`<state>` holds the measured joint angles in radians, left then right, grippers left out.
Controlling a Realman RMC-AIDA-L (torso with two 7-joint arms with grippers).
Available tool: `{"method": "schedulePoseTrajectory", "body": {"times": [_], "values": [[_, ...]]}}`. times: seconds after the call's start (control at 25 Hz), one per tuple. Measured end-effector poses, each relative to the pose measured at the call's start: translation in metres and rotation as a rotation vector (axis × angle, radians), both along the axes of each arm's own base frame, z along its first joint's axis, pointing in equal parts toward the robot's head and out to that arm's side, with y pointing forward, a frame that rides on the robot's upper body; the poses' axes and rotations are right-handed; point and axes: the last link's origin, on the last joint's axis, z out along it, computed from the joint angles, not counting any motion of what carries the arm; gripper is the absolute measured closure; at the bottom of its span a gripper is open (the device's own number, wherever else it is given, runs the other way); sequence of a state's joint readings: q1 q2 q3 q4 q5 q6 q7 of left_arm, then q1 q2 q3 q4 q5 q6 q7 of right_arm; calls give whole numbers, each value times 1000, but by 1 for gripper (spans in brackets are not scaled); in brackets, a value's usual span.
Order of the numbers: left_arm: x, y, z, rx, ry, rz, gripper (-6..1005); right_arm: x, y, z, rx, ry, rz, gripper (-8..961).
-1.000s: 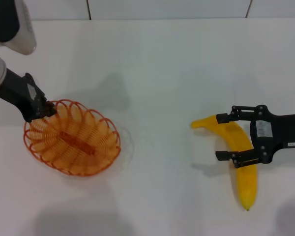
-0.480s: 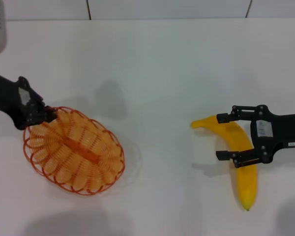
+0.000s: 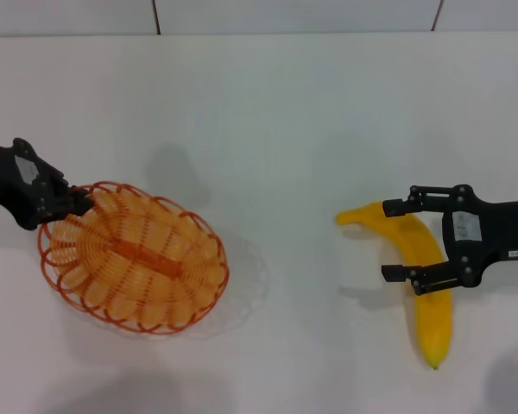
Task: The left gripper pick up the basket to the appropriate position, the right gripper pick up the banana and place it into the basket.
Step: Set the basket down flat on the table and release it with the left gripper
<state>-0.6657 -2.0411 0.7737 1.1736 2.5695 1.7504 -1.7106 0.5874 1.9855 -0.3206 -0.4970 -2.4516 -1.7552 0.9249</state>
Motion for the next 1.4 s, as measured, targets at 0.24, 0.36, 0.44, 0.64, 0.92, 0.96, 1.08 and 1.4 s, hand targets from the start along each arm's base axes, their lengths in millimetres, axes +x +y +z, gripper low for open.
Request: {"method": "schedulePoseTrajectory", "body": {"times": [0.24, 0.36, 0.44, 0.64, 0.92, 0.96, 1.08, 1.4], "values": [[-1, 4, -1, 55, -47, 123, 933, -1, 1, 0, 2, -1, 3, 59], [0, 5, -4, 60, -79, 181, 933, -1, 2, 0, 1, -1, 4, 59], [1, 6, -7, 61, -99, 217, 933, -2, 2, -1, 1, 0, 6, 60], [4, 8, -18, 28, -143, 284, 934, -3, 3, -1, 0, 1, 8, 60], [8, 21, -43, 5, -160, 364, 934, -4, 3, -2, -1, 2, 9, 60], [7, 23, -46, 4, -158, 370, 934, -4, 3, -2, -1, 3, 10, 60], [7, 28, -58, -2, -145, 389, 934, -5, 3, -2, -2, 5, 12, 59], [16, 34, -88, -48, -128, 422, 935, -7, 6, -2, 0, 6, 20, 59]]}}
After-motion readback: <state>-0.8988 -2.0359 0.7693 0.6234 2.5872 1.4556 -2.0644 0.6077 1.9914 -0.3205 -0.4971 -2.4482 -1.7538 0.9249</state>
